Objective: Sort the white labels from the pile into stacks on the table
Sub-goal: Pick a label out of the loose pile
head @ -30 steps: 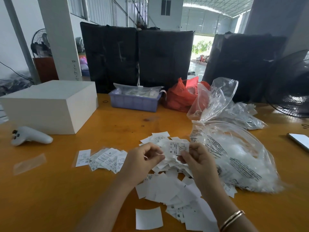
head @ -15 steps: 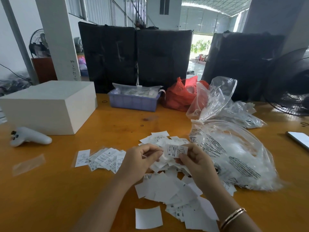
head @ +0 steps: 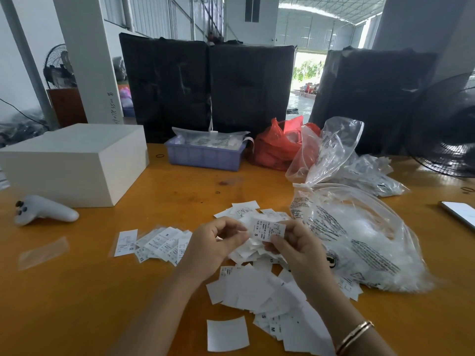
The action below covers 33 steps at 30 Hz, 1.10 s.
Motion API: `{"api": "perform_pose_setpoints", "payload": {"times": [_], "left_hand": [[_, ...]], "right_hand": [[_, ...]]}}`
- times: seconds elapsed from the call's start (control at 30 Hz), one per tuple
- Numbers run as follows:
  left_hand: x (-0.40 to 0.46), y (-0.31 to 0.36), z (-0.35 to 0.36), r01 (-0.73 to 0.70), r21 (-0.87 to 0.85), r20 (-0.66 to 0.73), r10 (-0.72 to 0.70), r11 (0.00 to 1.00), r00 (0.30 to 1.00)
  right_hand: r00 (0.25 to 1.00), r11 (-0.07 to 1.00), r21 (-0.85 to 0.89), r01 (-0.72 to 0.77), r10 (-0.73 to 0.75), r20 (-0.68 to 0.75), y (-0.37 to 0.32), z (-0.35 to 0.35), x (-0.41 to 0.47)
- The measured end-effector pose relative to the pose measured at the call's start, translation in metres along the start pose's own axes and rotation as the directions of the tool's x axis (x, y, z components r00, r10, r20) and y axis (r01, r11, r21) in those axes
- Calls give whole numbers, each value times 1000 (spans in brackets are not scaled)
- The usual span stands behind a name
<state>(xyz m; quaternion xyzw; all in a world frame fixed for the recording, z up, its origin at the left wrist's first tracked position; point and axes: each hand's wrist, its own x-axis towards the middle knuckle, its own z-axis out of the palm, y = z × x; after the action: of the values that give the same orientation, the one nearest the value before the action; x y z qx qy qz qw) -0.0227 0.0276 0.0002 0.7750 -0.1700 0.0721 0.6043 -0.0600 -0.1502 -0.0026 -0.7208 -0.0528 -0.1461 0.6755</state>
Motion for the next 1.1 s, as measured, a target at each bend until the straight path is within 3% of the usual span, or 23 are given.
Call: {"api": "perform_pose_setpoints", "payload": {"times": [0.23,0.43,0.63,0.83,1.1], "left_hand": [[0,-2,0,-44,79,7,43,996,999],[-1,-1,-2,-87,130,-14,90,988,996],[-2,8,-3,-106,74,-32,108,992,994],[-4,12,-2,-103,86,-28,106,991,994],[-4,10,-3,-105,89,-29,107,991,994]], "right_hand": [[998,998,64,-1,6,-67,-2,-2,1],[1000,992,-127,-3,-1,-27,0,3,-1],[991,994,105,-13,27,-128,-4,0,0],[991,991,136,18,0,-132,-8,4,-2],[993,986,-153,67,-81,-88,-7,8,-5]]}}
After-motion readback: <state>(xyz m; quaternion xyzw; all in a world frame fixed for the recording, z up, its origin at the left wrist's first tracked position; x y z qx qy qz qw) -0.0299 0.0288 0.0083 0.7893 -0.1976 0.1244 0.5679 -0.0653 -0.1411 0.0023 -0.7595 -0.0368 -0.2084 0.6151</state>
